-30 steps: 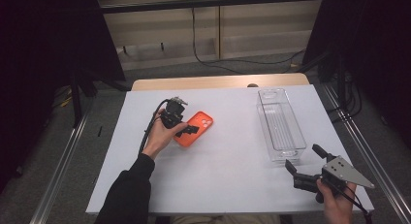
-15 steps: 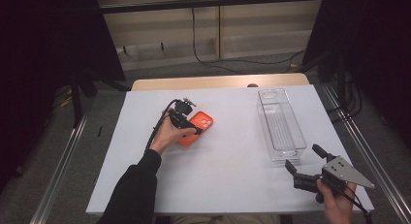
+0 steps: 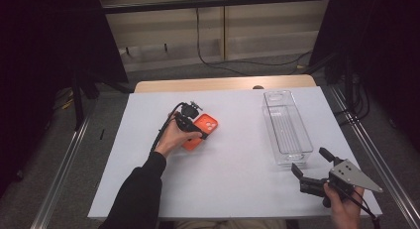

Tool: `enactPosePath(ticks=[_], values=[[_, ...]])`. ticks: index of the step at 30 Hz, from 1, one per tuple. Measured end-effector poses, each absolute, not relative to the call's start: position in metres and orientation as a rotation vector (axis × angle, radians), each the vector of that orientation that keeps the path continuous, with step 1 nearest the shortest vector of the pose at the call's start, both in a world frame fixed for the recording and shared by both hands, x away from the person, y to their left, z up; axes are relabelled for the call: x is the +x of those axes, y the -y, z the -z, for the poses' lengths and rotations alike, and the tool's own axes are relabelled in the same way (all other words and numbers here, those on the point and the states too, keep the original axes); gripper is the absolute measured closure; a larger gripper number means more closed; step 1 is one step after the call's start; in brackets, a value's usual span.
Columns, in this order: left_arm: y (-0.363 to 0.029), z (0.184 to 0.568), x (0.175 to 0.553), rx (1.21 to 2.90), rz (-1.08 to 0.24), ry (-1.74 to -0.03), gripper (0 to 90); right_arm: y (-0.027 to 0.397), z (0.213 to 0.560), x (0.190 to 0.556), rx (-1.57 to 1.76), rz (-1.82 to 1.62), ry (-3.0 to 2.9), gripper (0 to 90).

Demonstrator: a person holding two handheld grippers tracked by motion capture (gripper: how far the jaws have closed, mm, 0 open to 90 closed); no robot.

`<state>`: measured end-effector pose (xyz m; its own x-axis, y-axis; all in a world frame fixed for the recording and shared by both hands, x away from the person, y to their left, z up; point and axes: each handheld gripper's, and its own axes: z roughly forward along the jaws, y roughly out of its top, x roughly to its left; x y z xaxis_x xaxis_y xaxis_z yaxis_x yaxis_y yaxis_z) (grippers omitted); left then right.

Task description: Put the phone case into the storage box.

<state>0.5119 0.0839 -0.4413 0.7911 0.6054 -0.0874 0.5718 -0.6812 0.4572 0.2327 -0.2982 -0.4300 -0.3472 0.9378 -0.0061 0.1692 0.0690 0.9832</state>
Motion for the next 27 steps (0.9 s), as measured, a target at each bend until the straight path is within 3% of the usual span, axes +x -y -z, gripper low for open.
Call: enactPosePath(ticks=[9, 22, 27], values=[[-0.0782, 0.4441, 0.5084, 2.557, -0.142, -0.855, 1.8, 0.298, 0.4299, 0.2325, 1.125, -1.345, -1.623, 0.0], [-0.0765, 0.4433, 0.5064, 2.553, -0.159, -0.885, 7.3, 0.2973, 0.4298, 0.2322, 1.125, -1.343, -1.631, 0.0], [-0.078, 0.4402, 0.5067, 2.556, -0.147, -0.884, 15.2, 0.2975, 0.4301, 0.2326, 1.123, -1.344, -1.633, 0.0]])
